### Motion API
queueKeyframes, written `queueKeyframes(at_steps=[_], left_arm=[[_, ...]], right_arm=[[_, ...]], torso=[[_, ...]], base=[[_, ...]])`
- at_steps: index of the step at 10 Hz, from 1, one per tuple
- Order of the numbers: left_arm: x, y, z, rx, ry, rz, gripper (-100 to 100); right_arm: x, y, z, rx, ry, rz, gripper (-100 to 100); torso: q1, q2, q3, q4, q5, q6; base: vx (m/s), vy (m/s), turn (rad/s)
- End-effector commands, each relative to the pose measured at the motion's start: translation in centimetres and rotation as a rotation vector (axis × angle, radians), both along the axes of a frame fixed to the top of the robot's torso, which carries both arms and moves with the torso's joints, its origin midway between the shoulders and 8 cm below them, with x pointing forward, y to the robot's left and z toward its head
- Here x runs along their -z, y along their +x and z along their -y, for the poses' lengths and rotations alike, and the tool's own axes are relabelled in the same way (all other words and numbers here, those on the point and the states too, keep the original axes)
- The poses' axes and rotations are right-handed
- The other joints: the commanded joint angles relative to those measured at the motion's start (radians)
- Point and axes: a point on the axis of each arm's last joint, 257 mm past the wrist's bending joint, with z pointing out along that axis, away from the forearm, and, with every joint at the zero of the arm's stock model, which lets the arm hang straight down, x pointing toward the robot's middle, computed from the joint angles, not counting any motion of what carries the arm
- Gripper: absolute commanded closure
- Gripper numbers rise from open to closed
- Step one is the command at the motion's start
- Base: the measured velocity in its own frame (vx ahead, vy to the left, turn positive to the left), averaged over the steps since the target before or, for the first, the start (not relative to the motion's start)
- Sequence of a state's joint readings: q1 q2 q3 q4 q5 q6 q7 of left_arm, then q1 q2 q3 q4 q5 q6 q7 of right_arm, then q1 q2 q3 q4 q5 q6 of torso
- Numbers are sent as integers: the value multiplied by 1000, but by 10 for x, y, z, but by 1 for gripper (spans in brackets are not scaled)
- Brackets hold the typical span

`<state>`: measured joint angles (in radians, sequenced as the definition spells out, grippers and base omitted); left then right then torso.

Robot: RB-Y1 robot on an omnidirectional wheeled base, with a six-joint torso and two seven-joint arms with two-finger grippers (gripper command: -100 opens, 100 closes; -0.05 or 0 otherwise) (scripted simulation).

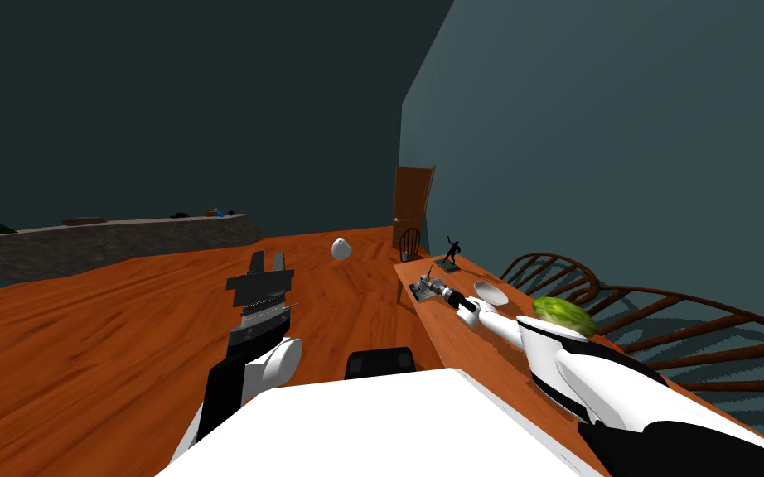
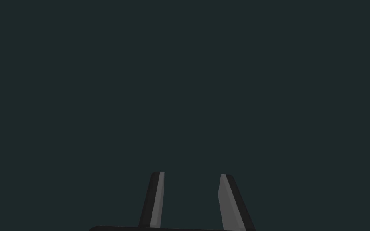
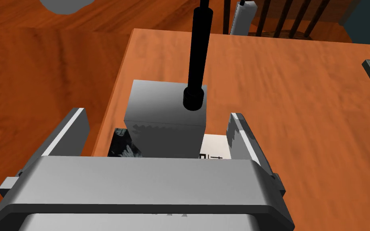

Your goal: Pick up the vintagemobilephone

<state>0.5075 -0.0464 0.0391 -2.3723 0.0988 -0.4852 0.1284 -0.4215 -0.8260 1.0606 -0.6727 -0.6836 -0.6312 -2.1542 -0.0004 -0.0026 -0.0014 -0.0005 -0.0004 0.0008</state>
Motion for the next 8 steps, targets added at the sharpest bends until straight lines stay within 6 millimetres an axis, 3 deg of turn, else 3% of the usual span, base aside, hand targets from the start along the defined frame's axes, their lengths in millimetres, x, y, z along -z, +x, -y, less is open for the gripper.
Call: queueKeyframes(at_steps=[1, 2, 3, 5, 7, 8], left_arm=[[0, 0, 0, 0, 0, 0, 0], [0, 0, 0, 0, 0, 0, 0], [0, 0, 0, 0, 0, 0, 0], [0, 0, 0, 0, 0, 0, 0], [0, 0, 0, 0, 0, 0, 0], [0, 0, 0, 0, 0, 0, 0]], right_arm=[[0, 0, 0, 0, 0, 0, 0], [0, 14, -15, 19, -3, 15, -100], [1, 19, -33, 15, 21, 29, -100], [-9, 26, -27, 23, -12, 66, -100], [-8, 41, -56, 44, 15, 80, -100], [-13, 45, -56, 53, 10, 98, -100]], torso=[[0, 0, 0, 0, 0, 0], [0, 1, 1, 0, 0, 0], [-8, 2, 1, 1, -1, -1], [-6, 3, 2, 1, -2, 0], [-5, 4, 3, 1, -1, -1], [-8, 4, 3, 1, -2, 0]], base=[[0, 0, 0], [-19, -157, 148], [-34, -188, 108], [-19, -49, -7], [-49, -126, 129], [-11, -83, 1]])
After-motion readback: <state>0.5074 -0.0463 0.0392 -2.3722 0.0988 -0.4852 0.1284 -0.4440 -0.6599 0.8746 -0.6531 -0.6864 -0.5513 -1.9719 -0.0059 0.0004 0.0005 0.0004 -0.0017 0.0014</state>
